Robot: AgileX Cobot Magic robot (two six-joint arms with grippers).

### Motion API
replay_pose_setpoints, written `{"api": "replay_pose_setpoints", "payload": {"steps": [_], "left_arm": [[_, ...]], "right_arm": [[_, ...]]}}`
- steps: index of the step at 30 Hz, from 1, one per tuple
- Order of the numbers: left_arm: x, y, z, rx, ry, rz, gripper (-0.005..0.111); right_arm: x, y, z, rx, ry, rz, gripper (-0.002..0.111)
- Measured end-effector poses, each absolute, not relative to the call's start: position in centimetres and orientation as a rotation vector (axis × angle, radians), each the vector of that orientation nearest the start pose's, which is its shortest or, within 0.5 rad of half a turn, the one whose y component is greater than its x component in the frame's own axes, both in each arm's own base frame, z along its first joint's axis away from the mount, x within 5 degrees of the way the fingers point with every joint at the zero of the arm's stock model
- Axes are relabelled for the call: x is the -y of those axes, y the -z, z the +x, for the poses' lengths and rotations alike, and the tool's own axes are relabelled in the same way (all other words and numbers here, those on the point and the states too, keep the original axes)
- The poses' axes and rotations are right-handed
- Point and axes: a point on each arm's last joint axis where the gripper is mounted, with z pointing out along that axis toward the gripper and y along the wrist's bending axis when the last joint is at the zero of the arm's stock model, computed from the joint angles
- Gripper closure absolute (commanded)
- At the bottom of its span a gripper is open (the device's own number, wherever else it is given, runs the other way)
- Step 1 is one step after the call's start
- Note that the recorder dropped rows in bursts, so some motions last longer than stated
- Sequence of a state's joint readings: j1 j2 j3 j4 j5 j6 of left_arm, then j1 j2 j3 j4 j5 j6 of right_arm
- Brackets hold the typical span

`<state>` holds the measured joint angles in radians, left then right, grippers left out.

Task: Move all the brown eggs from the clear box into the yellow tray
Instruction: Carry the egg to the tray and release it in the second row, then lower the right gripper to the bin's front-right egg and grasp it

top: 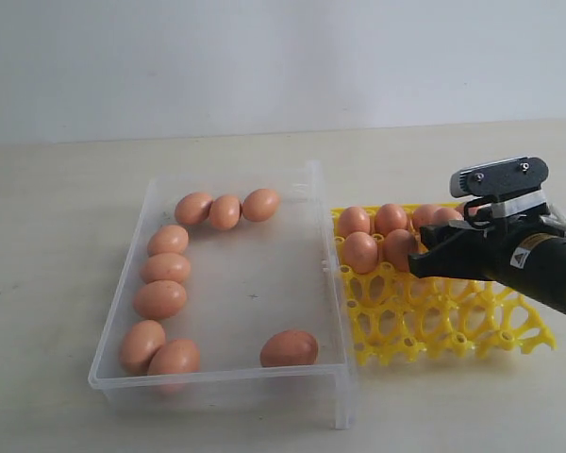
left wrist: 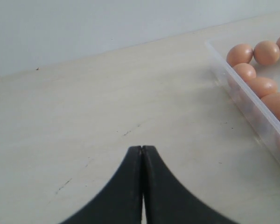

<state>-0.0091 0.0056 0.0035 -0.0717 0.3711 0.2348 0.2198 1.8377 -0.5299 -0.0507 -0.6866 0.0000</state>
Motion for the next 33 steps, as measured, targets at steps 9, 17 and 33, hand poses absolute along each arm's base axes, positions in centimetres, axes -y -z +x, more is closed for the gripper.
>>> {"api": "replay_pose_setpoints", "payload": {"steps": [9, 17, 33], "left_arm": [[0.3, -17.8, 5.3, -1.855, -0.086, 0.183, 0.107], [0.3, -17.8, 5.3, -1.855, -0.086, 0.183, 0.107], [0.3, -17.8, 5.3, -1.855, -0.086, 0.183, 0.107]], "right_arm": [[-6.8, -11.0, 28.9, -2.089, -0.156, -0.268, 0.039], [-6.6, -14.3, 28.2, -2.105, -0.144, -0.289, 0.087], [-18.9, -28.9, 26.1, -2.581, -0.45, -0.549, 0.108]]}}
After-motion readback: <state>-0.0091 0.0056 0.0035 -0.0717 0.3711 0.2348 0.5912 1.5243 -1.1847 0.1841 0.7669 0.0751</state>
